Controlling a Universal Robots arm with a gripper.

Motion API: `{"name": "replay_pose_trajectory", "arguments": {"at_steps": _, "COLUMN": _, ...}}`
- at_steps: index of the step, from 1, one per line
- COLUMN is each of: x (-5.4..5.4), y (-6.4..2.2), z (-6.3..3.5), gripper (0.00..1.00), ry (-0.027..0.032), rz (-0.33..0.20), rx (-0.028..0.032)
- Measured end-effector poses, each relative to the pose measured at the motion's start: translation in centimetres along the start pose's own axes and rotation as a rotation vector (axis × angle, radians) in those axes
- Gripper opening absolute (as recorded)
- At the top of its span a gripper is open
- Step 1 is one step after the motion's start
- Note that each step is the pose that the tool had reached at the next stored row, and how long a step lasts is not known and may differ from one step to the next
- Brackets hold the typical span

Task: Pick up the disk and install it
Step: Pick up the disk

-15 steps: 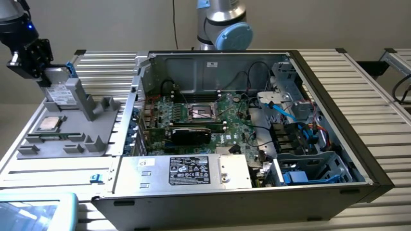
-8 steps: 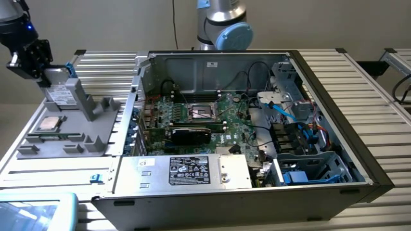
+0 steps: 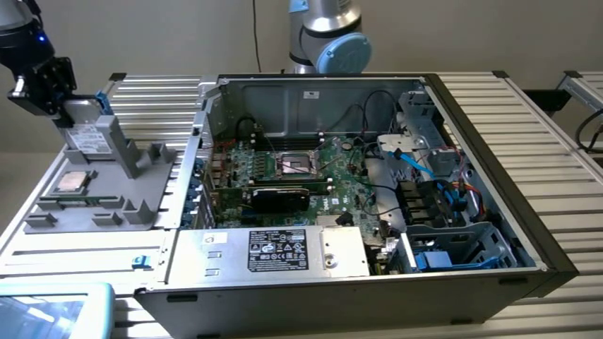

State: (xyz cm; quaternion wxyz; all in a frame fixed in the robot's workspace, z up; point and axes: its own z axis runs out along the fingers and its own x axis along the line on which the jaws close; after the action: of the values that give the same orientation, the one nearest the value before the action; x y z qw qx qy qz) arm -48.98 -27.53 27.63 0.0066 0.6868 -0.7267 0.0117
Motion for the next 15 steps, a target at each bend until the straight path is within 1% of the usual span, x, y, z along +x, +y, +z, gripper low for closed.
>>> {"name": "replay_pose_trajectory", "arguments": {"at_steps": 8, "x": 0.01, "y": -0.01, "z": -0.40, "gripper": 0.37, "ry": -0.0016, "rz": 0.000, "rx": 0.0027}}
{"name": "replay_pose_trajectory", "arguments": {"at_steps": 10, "x": 0.03, "y": -0.01, "z": -0.76, "gripper": 0.37, "ry": -0.0018, "rz": 0.000, "rx": 0.0030}}
{"name": "replay_pose_trajectory", "arguments": {"at_steps": 15, "x": 0.03, "y": -0.01, "z": -0.78, "gripper": 0.37, "ry": -0.0021, "rz": 0.000, "rx": 0.0038}}
